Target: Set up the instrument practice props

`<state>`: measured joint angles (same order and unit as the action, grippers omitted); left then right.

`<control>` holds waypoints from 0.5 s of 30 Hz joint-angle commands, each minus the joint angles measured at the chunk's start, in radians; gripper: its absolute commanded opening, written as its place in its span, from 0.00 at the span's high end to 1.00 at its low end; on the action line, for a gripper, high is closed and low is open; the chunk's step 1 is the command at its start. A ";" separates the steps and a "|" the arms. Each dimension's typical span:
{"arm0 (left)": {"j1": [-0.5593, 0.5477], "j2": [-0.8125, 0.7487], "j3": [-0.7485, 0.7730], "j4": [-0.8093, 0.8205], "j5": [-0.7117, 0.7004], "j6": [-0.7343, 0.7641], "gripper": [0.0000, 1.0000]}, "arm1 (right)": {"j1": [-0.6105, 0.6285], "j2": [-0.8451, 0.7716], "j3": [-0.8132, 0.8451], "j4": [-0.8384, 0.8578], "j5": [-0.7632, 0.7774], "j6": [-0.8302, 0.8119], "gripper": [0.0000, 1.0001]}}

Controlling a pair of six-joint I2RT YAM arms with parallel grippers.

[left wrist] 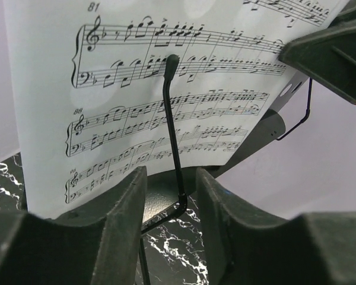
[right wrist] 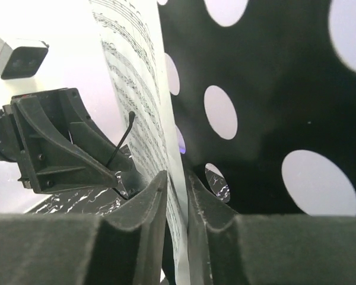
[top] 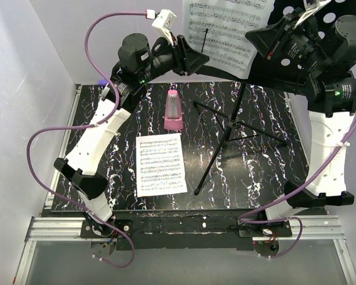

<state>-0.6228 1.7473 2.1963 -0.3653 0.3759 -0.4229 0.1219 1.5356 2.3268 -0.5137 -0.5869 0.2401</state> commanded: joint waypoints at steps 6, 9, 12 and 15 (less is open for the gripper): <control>0.006 -0.137 -0.087 0.023 -0.058 0.003 0.43 | -0.001 -0.121 -0.056 -0.008 0.047 -0.102 0.46; 0.006 -0.192 -0.150 0.040 -0.075 0.007 0.35 | -0.002 -0.169 -0.102 -0.029 0.064 -0.134 0.34; 0.006 -0.247 -0.213 0.049 -0.098 0.015 0.27 | -0.002 -0.219 -0.147 -0.043 0.082 -0.163 0.31; 0.008 -0.316 -0.283 0.049 -0.124 0.030 0.20 | -0.002 -0.271 -0.193 -0.060 0.116 -0.196 0.30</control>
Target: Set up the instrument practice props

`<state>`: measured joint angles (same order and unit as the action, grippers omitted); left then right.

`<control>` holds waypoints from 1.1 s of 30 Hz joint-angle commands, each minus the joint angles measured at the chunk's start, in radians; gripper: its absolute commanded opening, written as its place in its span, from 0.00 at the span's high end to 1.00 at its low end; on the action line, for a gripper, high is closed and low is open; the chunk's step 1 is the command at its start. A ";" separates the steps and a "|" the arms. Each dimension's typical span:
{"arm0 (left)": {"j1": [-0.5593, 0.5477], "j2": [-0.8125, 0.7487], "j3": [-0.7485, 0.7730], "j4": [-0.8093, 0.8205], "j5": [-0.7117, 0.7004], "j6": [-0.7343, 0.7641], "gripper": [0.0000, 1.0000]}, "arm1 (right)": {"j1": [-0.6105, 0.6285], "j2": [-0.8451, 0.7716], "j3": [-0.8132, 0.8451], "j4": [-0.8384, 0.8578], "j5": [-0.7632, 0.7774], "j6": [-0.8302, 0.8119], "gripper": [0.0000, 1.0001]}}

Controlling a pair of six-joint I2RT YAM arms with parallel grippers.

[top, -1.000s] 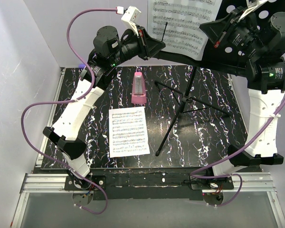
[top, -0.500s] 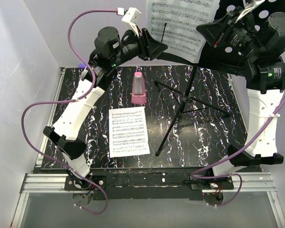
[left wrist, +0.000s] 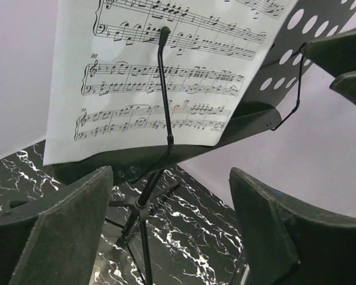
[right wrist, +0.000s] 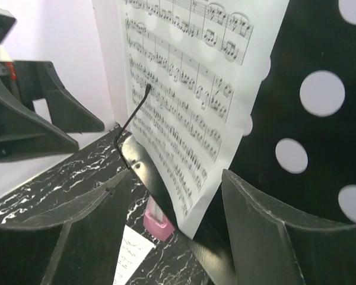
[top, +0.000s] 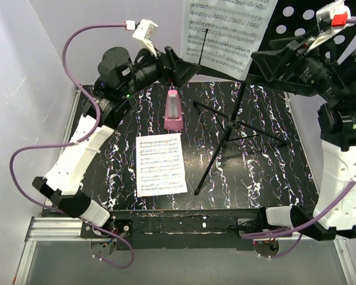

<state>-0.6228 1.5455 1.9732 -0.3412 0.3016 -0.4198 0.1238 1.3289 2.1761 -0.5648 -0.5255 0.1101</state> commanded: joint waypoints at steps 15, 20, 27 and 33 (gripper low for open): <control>0.087 -0.567 -0.747 -0.004 -0.091 0.065 0.02 | -0.033 -0.333 -0.349 -0.319 -0.134 -0.372 0.21; 0.106 -0.648 -0.901 -0.024 -0.094 0.065 0.02 | -0.061 -0.378 -0.430 -0.348 -0.237 -0.397 0.22; 0.117 -0.705 -1.028 -0.032 -0.101 0.050 0.02 | -0.098 -0.416 -0.528 -0.336 -0.346 -0.389 0.20; 0.126 -0.714 -1.077 -0.028 -0.094 0.039 0.02 | -0.112 -0.448 -0.605 -0.325 -0.393 -0.388 0.20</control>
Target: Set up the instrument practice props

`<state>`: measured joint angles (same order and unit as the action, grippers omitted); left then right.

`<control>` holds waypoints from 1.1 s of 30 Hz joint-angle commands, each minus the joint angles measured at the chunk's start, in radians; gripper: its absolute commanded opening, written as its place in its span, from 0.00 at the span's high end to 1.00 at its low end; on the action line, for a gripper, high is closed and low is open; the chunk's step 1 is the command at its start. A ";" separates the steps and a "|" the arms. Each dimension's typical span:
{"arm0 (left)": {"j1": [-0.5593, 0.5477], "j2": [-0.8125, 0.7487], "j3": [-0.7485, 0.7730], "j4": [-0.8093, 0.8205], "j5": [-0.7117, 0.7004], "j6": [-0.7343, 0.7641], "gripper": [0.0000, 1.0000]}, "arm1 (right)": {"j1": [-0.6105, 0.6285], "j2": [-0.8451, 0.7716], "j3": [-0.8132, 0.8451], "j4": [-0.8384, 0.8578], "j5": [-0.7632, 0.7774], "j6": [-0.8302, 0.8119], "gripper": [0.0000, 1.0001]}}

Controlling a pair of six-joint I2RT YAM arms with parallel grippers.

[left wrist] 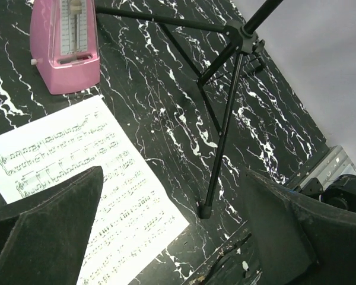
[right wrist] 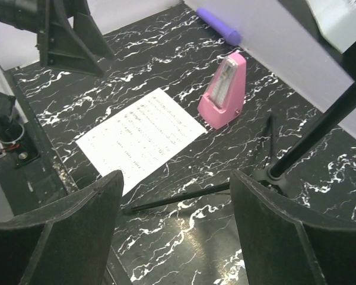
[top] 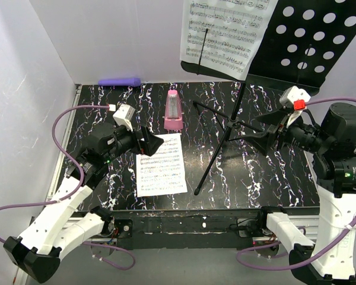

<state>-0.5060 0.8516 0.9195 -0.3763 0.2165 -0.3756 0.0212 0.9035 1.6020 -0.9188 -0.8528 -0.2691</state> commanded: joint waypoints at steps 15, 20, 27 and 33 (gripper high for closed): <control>0.027 -0.034 -0.108 0.020 -0.034 -0.055 0.02 | -0.046 -0.080 -0.200 0.064 -0.095 -0.005 0.18; 0.067 -0.023 -0.201 0.042 -0.074 -0.179 0.02 | -0.055 -0.120 -0.362 0.141 -0.112 0.008 0.17; 0.260 -0.036 -0.406 0.151 0.049 -0.414 0.02 | -0.060 -0.163 -0.827 0.408 -0.189 -0.028 0.20; 0.274 0.193 -0.335 -0.059 -0.040 -0.427 0.02 | -0.060 -0.141 -0.922 0.482 -0.195 -0.047 0.18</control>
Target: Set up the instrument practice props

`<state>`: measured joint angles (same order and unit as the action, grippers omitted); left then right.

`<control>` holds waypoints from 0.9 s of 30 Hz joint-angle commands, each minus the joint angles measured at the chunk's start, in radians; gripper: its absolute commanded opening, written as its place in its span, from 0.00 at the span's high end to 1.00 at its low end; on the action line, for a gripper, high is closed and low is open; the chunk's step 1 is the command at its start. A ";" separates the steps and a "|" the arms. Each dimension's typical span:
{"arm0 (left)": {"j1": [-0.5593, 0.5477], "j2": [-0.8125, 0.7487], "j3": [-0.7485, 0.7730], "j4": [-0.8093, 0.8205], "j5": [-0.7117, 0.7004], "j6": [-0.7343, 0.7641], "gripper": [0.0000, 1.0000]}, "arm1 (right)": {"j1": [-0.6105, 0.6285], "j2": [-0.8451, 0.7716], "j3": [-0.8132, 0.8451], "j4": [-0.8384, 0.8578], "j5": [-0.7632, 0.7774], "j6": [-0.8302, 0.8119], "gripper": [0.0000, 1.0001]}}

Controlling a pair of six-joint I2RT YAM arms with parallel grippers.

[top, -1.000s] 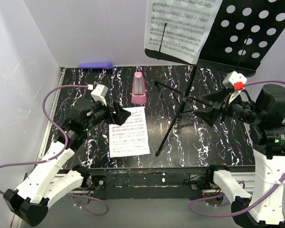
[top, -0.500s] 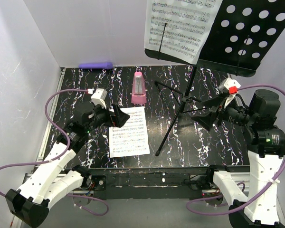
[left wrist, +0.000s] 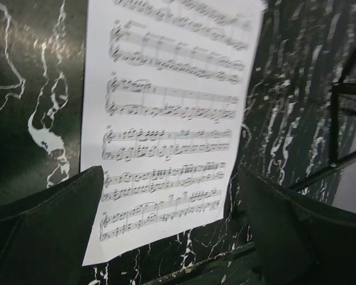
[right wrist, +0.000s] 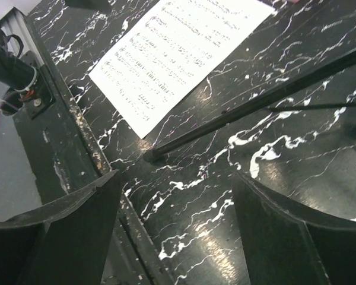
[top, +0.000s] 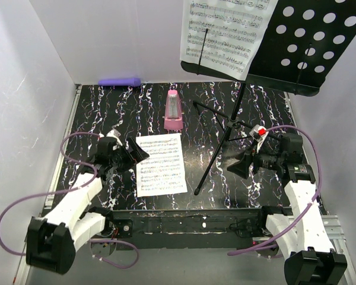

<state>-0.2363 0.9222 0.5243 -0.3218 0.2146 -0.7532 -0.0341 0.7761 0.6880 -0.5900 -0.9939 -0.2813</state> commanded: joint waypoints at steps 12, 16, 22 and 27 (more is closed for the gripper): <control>0.006 0.296 0.036 -0.085 -0.040 -0.051 0.02 | -0.004 -0.009 -0.030 0.127 -0.106 -0.082 0.15; 0.005 0.348 0.020 -0.066 -0.034 -0.058 0.02 | -0.004 -0.008 -0.035 0.125 -0.117 -0.085 0.15; 0.005 0.377 -0.003 -0.039 -0.017 -0.064 0.02 | 0.032 0.031 -0.028 0.104 -0.135 -0.102 0.17; 0.006 0.359 -0.020 -0.031 -0.008 -0.067 0.02 | 0.284 0.118 0.041 0.004 0.012 -0.199 0.18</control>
<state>-0.2333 1.2678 0.5579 -0.3183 0.2302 -0.8265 0.0933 0.8379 0.6594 -0.5148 -1.0714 -0.3904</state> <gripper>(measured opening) 0.981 0.823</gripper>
